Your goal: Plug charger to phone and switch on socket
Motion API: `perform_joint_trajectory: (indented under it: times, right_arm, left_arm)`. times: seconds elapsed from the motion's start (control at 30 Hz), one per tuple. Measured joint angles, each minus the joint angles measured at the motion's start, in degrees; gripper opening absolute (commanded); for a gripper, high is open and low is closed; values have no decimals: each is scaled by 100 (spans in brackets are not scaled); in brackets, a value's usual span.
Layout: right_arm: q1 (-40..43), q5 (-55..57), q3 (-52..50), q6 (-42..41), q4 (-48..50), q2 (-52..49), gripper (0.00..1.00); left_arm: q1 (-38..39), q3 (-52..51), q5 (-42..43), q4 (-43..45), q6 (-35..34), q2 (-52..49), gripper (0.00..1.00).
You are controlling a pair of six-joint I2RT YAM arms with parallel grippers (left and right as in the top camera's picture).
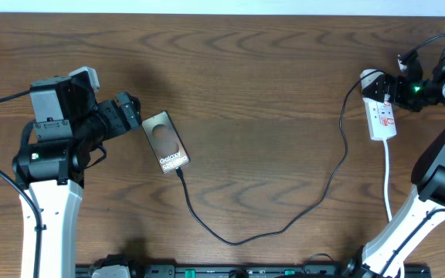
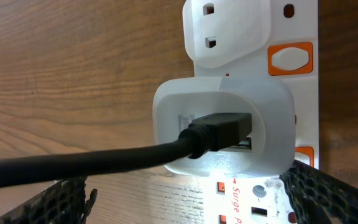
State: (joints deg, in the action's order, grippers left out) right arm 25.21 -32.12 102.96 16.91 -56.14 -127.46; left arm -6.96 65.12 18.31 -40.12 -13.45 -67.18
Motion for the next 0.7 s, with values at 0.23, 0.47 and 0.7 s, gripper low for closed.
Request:
perform_joint_trajectory:
  times: [0.23, 0.47, 0.7]
  right_arm:
    - [17, -175, 33, -31, -46, -195, 99]
    - [33, -234, 85, -42, -188, -219, 99]
    - [31, 11, 348, -291, -787, -299, 99]
  left_arm:
    - [0, 0, 0, 0, 2, 0, 95]
    - [0, 0, 0, 0, 0, 0, 95]
    - [0, 0, 0, 0, 0, 0, 95]
